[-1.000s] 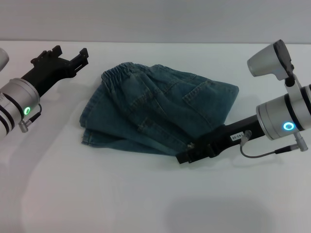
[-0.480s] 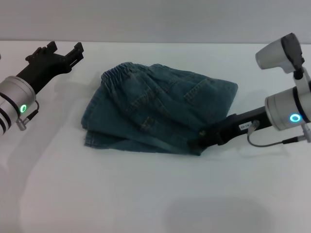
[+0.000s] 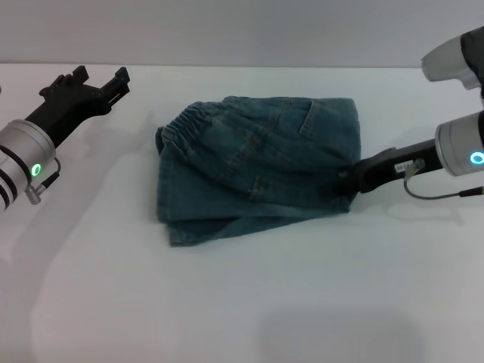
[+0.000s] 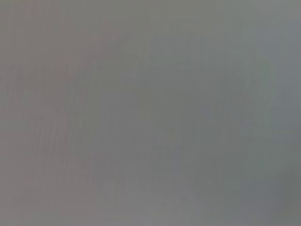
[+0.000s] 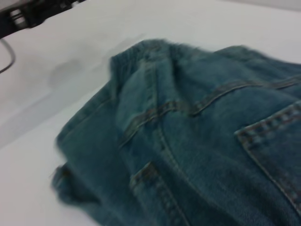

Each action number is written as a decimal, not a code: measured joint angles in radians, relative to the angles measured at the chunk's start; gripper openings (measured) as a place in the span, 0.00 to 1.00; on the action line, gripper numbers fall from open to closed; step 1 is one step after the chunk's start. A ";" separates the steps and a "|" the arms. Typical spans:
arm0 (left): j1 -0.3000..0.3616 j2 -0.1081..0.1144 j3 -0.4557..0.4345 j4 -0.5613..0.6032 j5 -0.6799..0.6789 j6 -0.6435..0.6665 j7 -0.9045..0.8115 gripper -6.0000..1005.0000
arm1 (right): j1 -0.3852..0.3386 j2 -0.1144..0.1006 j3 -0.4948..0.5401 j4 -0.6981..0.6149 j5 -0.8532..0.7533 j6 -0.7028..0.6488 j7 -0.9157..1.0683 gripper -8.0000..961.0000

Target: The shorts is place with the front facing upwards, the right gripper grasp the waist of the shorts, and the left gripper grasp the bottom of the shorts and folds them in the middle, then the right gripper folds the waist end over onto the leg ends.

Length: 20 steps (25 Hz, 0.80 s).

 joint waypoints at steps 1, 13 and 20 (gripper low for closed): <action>-0.002 0.000 0.000 -0.004 0.000 0.000 0.000 0.80 | 0.000 -0.003 0.000 0.000 0.001 0.004 0.000 0.69; 0.007 0.003 -0.121 -0.015 -0.001 0.116 0.000 0.80 | -0.216 0.067 0.003 -0.340 0.273 -0.215 -0.270 0.69; 0.059 0.002 -0.361 -0.100 -0.016 0.443 0.027 0.80 | -0.459 0.099 0.135 -0.319 0.836 -0.186 -0.798 0.69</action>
